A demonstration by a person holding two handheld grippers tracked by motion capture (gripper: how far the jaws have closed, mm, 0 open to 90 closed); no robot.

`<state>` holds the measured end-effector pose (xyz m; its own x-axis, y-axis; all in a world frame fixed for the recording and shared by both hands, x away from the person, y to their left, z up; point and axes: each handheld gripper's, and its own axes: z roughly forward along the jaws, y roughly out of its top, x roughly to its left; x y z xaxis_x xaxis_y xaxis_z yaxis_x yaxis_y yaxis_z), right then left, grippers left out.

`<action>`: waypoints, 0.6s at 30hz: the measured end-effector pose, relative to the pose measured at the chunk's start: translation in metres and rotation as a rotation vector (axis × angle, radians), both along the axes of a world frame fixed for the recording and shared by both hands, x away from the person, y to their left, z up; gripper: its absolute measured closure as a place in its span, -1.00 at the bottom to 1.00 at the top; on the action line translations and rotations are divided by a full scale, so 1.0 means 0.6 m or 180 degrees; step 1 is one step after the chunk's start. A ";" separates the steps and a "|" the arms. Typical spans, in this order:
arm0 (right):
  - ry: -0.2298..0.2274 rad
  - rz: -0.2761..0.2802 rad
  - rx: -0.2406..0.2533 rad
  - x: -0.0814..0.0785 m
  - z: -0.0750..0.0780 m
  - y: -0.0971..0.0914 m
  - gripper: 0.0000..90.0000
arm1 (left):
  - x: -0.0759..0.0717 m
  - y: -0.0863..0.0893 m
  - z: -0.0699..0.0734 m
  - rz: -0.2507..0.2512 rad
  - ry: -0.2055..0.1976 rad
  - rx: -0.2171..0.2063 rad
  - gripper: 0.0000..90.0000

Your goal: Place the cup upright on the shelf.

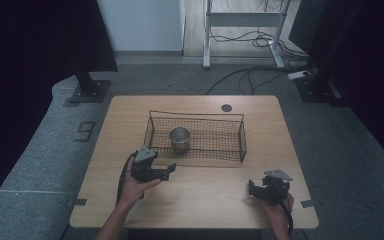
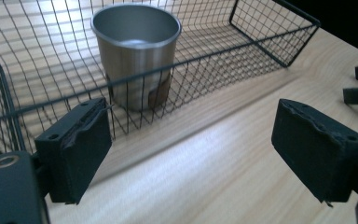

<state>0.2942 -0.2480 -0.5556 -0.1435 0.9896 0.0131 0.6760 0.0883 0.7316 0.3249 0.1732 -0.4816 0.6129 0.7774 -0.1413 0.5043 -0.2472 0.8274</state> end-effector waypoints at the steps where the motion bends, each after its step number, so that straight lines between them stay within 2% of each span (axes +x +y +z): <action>1: -0.0001 0.0000 0.0000 0.000 0.000 0.000 -0.80 | -0.006 0.001 -0.004 -0.0013 0.0013 0.0006 -0.71; 3: -0.0001 0.0000 -0.0001 0.000 0.000 0.000 -0.80 | -0.022 0.006 -0.018 -0.0035 0.0050 0.0034 -0.70; 8: -0.0001 -0.0004 -0.0003 0.000 0.000 0.000 -0.80 | -0.034 0.014 -0.037 -0.0031 0.0118 0.0009 -0.69; 11: 0.0000 -0.0008 -0.0005 0.000 0.000 0.000 -0.80 | -0.033 0.011 -0.048 -0.0052 0.0168 0.0071 -0.68; 18: -0.0003 -0.0009 -0.0008 0.000 0.000 0.000 -0.80 | -0.035 0.014 -0.056 -0.0053 0.0183 0.0066 -0.68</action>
